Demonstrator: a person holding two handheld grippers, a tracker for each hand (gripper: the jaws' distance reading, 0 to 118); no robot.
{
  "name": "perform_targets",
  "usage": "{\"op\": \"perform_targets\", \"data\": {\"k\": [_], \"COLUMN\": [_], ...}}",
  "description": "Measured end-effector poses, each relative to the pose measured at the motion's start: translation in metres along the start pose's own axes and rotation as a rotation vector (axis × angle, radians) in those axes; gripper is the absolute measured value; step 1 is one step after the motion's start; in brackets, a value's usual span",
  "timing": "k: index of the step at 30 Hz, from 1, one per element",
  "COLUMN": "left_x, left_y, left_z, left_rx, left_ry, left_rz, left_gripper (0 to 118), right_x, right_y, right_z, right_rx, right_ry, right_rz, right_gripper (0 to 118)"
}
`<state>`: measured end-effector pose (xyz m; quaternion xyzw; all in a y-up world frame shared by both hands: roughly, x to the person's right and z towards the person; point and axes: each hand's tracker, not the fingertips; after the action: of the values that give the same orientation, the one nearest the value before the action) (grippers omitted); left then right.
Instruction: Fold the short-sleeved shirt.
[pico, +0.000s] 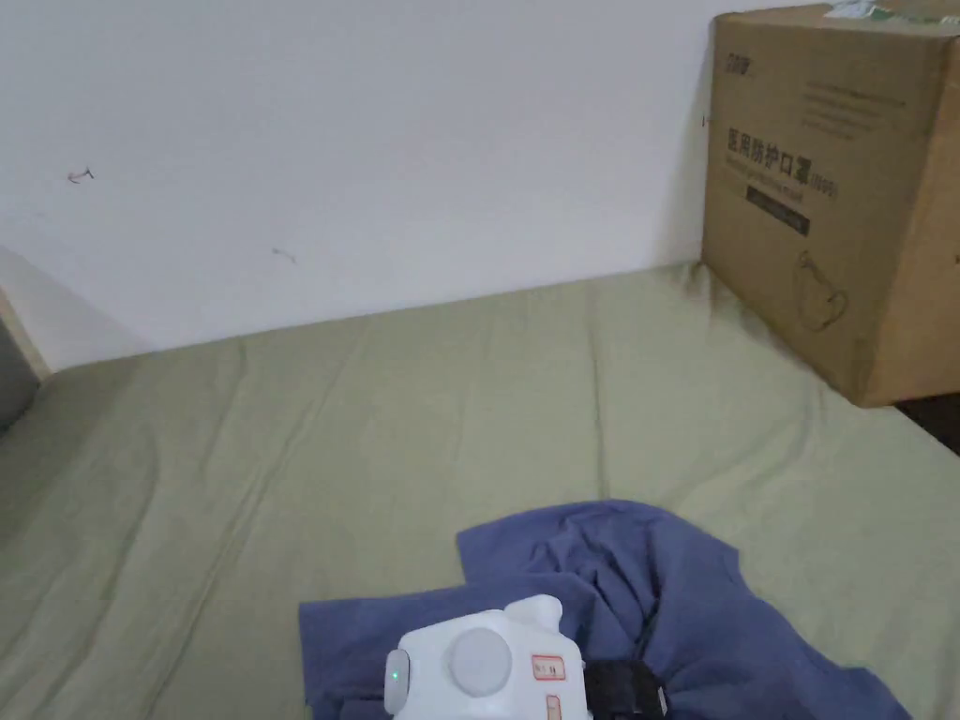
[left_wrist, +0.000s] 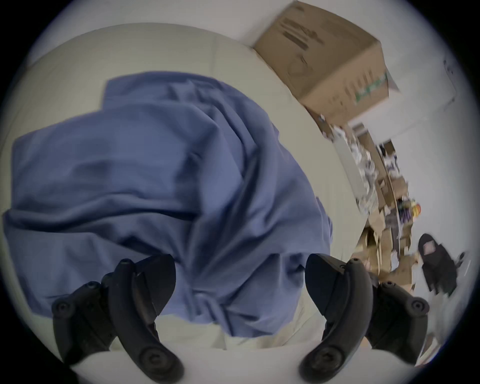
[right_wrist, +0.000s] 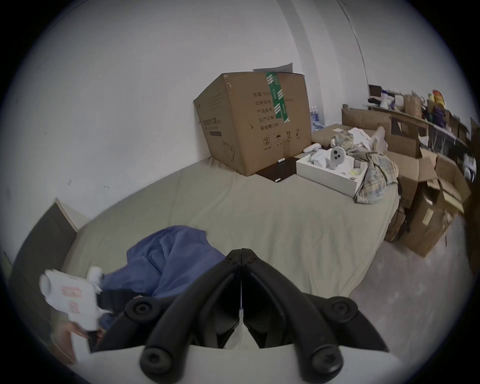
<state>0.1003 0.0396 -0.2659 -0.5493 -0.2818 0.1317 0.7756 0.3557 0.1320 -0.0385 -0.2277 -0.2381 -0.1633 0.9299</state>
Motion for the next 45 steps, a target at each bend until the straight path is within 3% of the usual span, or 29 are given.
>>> {"op": "perform_targets", "data": {"k": [2, 3, 4, 5, 6, 7, 9, 15, 16, 17, 19, 20, 21, 22, 23, 27, 28, 30, 32, 35, 36, 38, 40, 42, 44, 45], "left_x": [-0.007, -0.012, -0.016, -0.024, -0.030, -0.037, -0.060, -0.131, -0.138, -0.144, -0.156, -0.165, -0.171, -0.178, -0.184, -0.208, -0.215, -0.218, -0.203, -0.190, -0.190, -0.185, -0.181, -0.174, -0.175, -0.174], "left_y": [0.008, 0.010, 0.010, 0.009, 0.005, 0.002, -0.009, -0.019, -0.013, -0.004, 0.021, 0.037, 0.049, 0.068, 0.082, 0.125, 0.128, 0.123, 0.109, 0.123, 0.125, 0.123, 0.117, 0.116, 0.115, 0.112], "left_z": [0.025, 0.041, 0.054, 0.069, 0.082, 0.090, 0.103, 0.120, 0.124, 0.129, 0.133, 0.130, 0.126, 0.124, 0.115, 0.062, 0.043, 0.012, 0.016, 0.023, 0.023, 0.025, 0.038, 0.067, 0.097, 0.110], "left_rx": [0.014, 0.064, 0.098, 0.149, 0.182, 0.189, 0.211, 0.207, 0.222, 0.241, 0.255, 0.256, 0.262, 0.313, 0.298, 0.172, 0.132, 0.010, 0.103, 0.049, 0.056, 0.051, 0.053, 0.107, 0.175, 0.201], "left_ry": [0.016, 0.030, 0.035, 0.040, 0.070, 0.116, 0.179, 0.214, 0.230, 0.270, 0.319, 0.325, 0.328, 0.339, 0.359, 0.422, 0.443, 0.527, 0.604, 0.627, 0.627, 0.629, 0.606, 0.533, 0.425, 0.390], "left_rz": [0.001, 0.003, 0.000, -0.018, -0.018, -0.011, -0.002, 0.170, 0.165, 0.176, 0.180, 0.184, 0.181, 0.190, 0.214, 0.226, 0.213, 0.175, 0.044, 0.120, 0.117, 0.077, 0.002, 0.027, 0.060, 0.065], "left_gripper": [106, 99, 83, 58, 23, 8, 0, 1, 13, 37, 61, 84, 117, 116, 111, 108, 100, 62, 57, 11, 4, 4, 4, 4, 4, 4], "right_x": [-0.014, -0.022, -0.027, -0.033, -0.041, -0.045, -0.061, -0.095, -0.100, -0.104, -0.110, -0.112, -0.113, -0.114, -0.114, -0.113, -0.112, -0.110, -0.108, -0.109, -0.109, -0.109, -0.111, -0.117, -0.136, -0.149], "right_y": [0.001, 0.001, 0.000, 0.000, -0.002, -0.003, -0.009, -0.023, -0.024, -0.024, -0.024, -0.024, -0.024, -0.025, -0.026, -0.035, -0.038, -0.041, -0.044, -0.044, -0.043, -0.039, -0.028, 0.001, 0.035, 0.050], "right_z": [0.001, 0.001, 0.000, -0.002, -0.004, -0.007, -0.012, -0.028, -0.031, -0.035, -0.044, -0.048, -0.051, -0.055, -0.058, -0.073, -0.077, -0.083, -0.088, -0.097, -0.099, -0.103, -0.115, -0.131, -0.148, -0.163], "right_rx": [0.013, 0.015, 0.013, 0.006, -0.013, -0.026, -0.057, -0.120, -0.126, -0.135, -0.151, -0.160, -0.164, -0.171, -0.178, -0.219, -0.231, -0.258, -0.275, -0.284, -0.285, -0.283, -0.314, -0.299, -0.233, -0.228], "right_ry": [0.006, 0.029, 0.053, 0.078, 0.108, 0.128, 0.162, 0.233, 0.238, 0.242, 0.245, 0.246, 0.245, 0.244, 0.241, 0.197, 0.193, 0.180, 0.173, 0.160, 0.158, 0.180, 0.282, 0.449, 0.549, 0.573], "right_rz": [0.090, 0.110, 0.106, 0.097, 0.083, 0.079, 0.107, 0.197, 0.204, 0.210, 0.214, 0.213, 0.212, 0.211, 0.212, 0.229, 0.231, 0.234, 0.238, 0.246, 0.246, 0.234, 0.252, 0.254, 0.368, 0.436], "right_gripper": [0, 0, 0, 0, 0, 0, 0, 0, 0, 0, 0, 0, 0, 0, 0, 0, 0, 0, 0, 0, 0, 0, 0, 0, 1, 12]}}
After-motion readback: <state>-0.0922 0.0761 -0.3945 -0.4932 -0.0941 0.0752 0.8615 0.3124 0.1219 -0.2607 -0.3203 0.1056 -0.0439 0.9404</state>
